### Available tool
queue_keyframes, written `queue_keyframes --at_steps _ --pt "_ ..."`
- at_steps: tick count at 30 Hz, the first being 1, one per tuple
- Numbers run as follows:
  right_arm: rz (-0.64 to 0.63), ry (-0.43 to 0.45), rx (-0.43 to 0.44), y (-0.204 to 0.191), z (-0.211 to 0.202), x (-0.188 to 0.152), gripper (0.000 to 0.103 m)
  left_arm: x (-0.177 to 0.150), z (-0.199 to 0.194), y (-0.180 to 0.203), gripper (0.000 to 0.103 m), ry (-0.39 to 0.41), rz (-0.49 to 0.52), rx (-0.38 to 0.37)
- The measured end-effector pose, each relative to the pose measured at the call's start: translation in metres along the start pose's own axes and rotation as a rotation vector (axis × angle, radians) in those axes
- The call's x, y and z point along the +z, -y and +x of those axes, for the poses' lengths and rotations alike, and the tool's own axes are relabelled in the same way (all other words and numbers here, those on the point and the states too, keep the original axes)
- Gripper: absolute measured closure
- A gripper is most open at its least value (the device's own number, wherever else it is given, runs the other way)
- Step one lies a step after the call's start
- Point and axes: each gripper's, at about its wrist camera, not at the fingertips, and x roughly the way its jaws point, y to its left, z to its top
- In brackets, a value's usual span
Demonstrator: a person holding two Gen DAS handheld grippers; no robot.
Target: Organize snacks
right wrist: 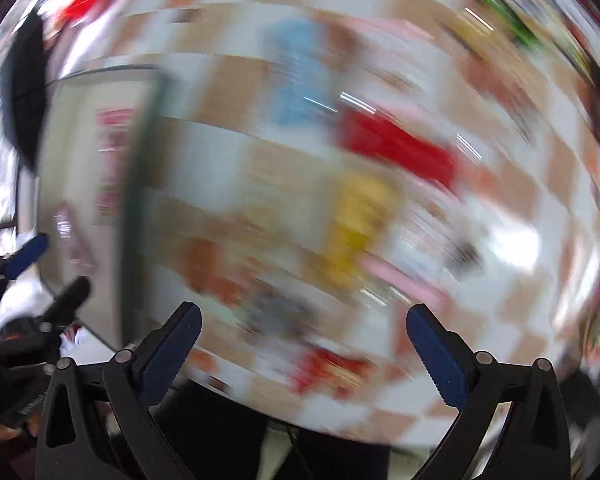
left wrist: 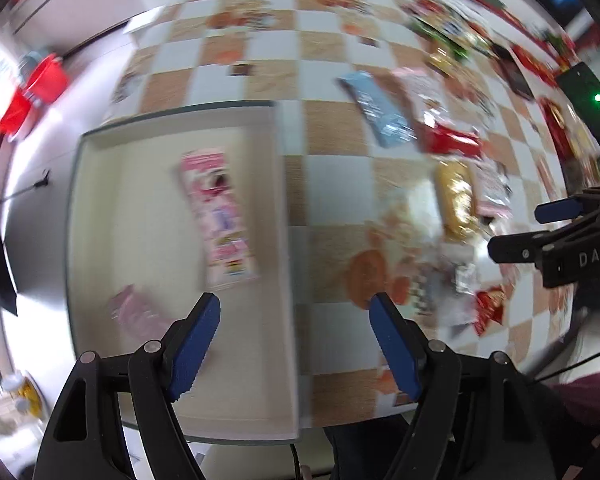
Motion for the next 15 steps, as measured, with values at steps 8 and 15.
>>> queue_keyframes --at_steps 8,15 --pt "0.27 -0.078 0.032 0.113 0.016 -0.064 0.0 0.019 0.022 0.056 0.023 -0.112 0.164 0.023" --pt "0.326 -0.104 0.048 0.154 0.031 -0.089 0.0 0.027 0.043 0.07 0.023 -0.203 0.225 0.126"
